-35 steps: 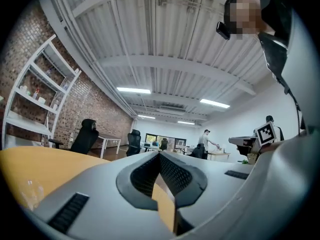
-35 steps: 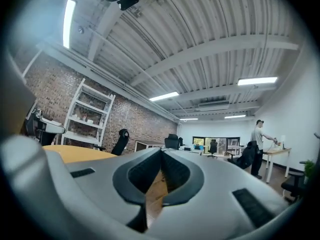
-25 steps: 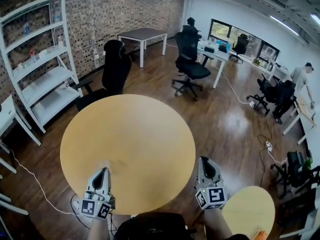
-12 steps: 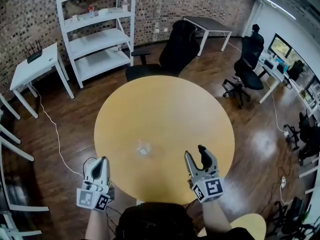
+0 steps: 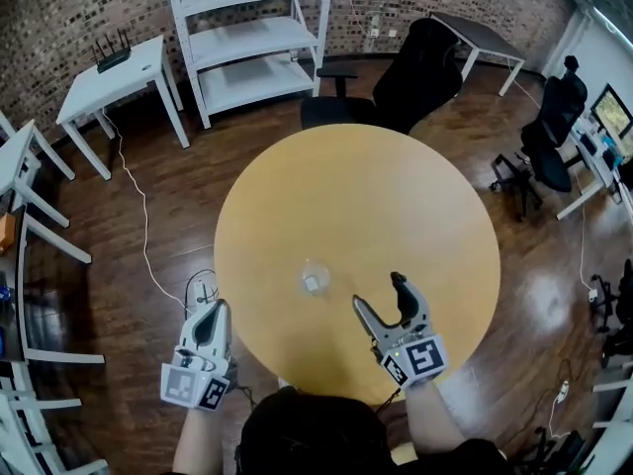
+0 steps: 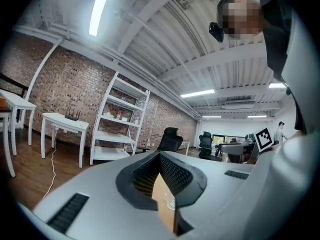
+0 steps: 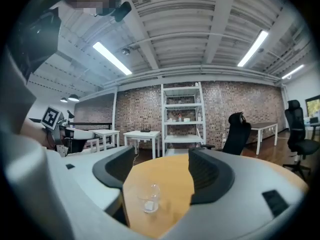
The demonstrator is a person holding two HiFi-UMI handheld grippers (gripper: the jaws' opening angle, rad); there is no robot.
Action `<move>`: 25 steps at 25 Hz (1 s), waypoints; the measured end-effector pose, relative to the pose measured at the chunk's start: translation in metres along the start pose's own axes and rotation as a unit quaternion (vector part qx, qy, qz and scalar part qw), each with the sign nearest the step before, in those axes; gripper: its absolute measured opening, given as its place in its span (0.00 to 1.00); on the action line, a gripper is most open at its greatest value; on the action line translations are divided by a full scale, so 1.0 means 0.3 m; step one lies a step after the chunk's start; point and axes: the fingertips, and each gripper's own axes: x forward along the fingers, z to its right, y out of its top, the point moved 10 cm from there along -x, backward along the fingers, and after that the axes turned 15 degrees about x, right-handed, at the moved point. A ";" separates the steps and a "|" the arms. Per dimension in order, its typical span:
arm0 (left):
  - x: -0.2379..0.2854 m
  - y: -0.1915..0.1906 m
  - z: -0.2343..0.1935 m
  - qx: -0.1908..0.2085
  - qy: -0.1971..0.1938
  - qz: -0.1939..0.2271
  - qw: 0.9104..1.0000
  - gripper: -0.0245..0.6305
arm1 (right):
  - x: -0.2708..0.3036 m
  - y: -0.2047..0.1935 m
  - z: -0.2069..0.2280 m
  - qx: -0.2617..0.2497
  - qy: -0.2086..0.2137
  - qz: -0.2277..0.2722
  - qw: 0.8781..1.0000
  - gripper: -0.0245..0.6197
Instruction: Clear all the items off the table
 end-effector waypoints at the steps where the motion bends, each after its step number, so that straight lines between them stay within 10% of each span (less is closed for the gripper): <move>1: -0.003 -0.004 0.005 -0.001 0.001 -0.006 1.000 0.04 | 0.020 -0.021 0.000 0.003 0.009 -0.014 1.000 0.59; 25: 0.119 -0.349 0.027 -0.043 -0.011 -0.087 0.995 0.04 | 0.415 -0.519 0.039 0.002 0.041 -0.120 0.992 0.76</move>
